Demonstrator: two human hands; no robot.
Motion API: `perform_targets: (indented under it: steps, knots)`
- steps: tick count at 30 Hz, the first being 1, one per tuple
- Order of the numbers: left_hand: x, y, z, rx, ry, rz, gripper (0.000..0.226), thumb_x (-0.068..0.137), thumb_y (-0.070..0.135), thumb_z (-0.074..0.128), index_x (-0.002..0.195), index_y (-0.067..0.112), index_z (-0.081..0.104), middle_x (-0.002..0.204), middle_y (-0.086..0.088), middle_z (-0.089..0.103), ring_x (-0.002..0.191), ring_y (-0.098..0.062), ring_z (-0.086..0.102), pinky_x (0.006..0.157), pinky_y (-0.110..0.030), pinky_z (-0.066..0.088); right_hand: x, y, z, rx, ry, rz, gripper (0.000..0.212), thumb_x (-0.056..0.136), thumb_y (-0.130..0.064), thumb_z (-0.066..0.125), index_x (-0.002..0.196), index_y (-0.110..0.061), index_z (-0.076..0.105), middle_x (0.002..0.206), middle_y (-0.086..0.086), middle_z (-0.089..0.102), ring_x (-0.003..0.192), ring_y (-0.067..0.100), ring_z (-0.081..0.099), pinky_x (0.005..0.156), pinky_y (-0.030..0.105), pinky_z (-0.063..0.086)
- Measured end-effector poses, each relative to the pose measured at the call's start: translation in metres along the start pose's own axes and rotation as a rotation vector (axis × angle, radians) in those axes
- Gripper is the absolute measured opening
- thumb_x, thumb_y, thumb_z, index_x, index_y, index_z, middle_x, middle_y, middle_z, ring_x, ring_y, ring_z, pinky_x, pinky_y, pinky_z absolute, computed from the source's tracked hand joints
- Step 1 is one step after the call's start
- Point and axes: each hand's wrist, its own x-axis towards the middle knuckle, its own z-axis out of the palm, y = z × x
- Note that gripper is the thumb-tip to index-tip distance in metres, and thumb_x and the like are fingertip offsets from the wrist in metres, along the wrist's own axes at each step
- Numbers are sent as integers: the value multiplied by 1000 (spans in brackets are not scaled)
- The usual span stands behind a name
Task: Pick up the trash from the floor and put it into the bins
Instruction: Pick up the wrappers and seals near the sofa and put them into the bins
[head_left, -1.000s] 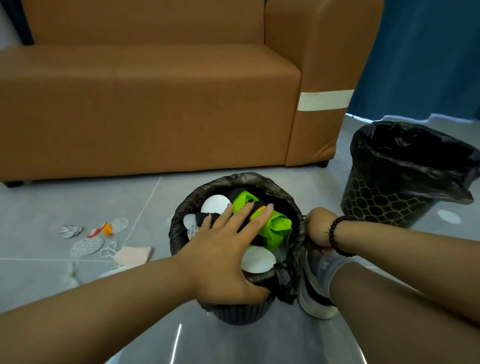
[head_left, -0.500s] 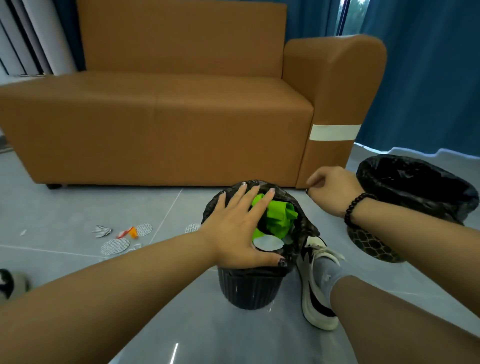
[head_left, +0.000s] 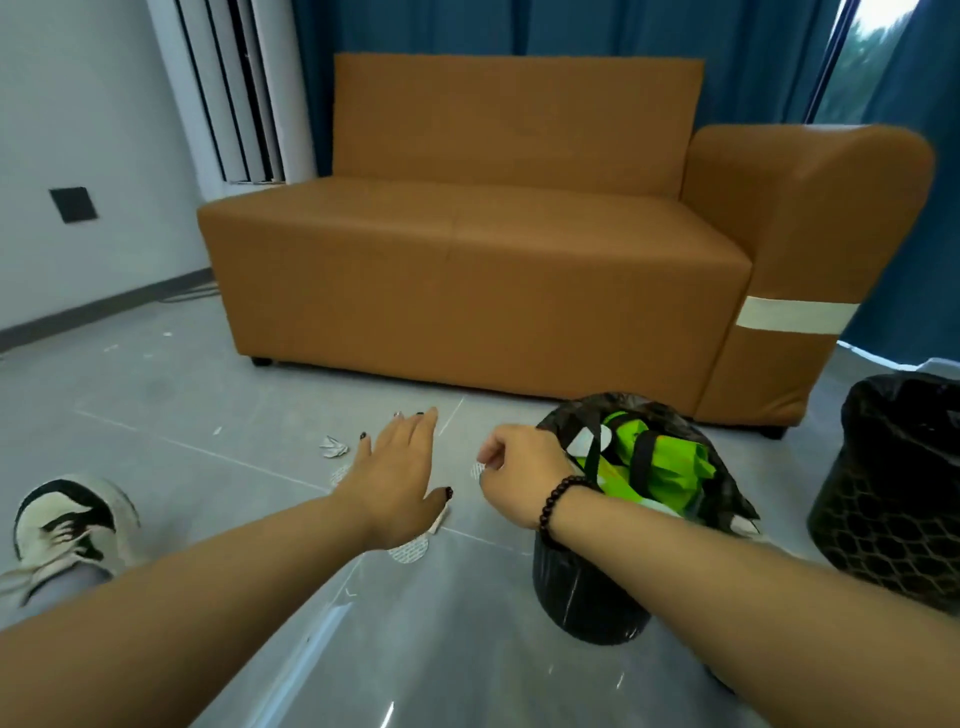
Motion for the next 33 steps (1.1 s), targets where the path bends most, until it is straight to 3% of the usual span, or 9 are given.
perform_targets:
  steps: [5,14,17,20,23,25,27,30,33]
  knots:
    - [17,-57,60,-87,-16,-68,78,96,46,39,152,13,-4,161,-3,1,148,-23,1,119,-41,11,36,35,67,64,-96,142,23,84,-12,56,107,-12,60,114,7,60,101,20,58,87,26,49]
    - [82,-149,153,-179,-23,-361,77,97,47,40,151,6,3,160,-12,4,147,-29,1,119,-36,4,142,103,143,104,3,411,26,86,-18,62,111,-12,61,120,7,60,110,22,56,84,21,42]
    - [118,-178,173,-273,38,-443,73,96,42,44,151,7,9,158,-15,11,146,-31,6,117,-39,10,175,119,170,110,24,397,34,86,-19,65,118,-13,56,125,10,55,109,25,56,82,21,41]
    - [153,-201,181,-307,124,-443,70,96,35,48,150,9,12,157,-15,14,145,-31,11,117,-40,14,199,129,190,115,75,393,51,84,-26,69,129,-15,48,131,12,43,111,28,52,89,28,44]
    - [185,-221,177,-368,272,-398,66,98,24,46,150,5,11,158,-14,16,145,-29,13,118,-36,13,218,140,202,104,77,504,76,74,-40,77,137,-15,42,134,11,40,118,31,49,94,35,47]
    - [205,-237,174,-350,312,-399,64,98,21,45,150,2,13,157,-17,19,145,-31,14,118,-38,13,226,148,208,49,41,574,81,68,-44,80,136,-18,44,134,11,41,120,33,47,96,37,47]
    - [220,-253,176,-254,227,-433,62,99,24,41,150,4,13,155,-16,23,145,-35,11,118,-43,12,231,154,210,20,22,581,76,66,-43,81,132,-21,50,133,10,43,119,32,47,98,37,46]
    - [222,-268,190,-54,-51,-481,61,98,24,37,151,10,10,153,-12,29,146,-34,8,119,-49,8,239,158,212,-7,-18,563,62,67,-35,82,121,-17,58,126,9,55,116,31,52,100,39,44]
    - [205,-265,194,32,-69,-444,59,96,22,45,150,16,21,151,-12,28,140,-35,21,112,-49,26,248,153,209,-13,-63,601,58,67,-29,84,115,-6,60,122,11,59,113,30,55,99,36,44]
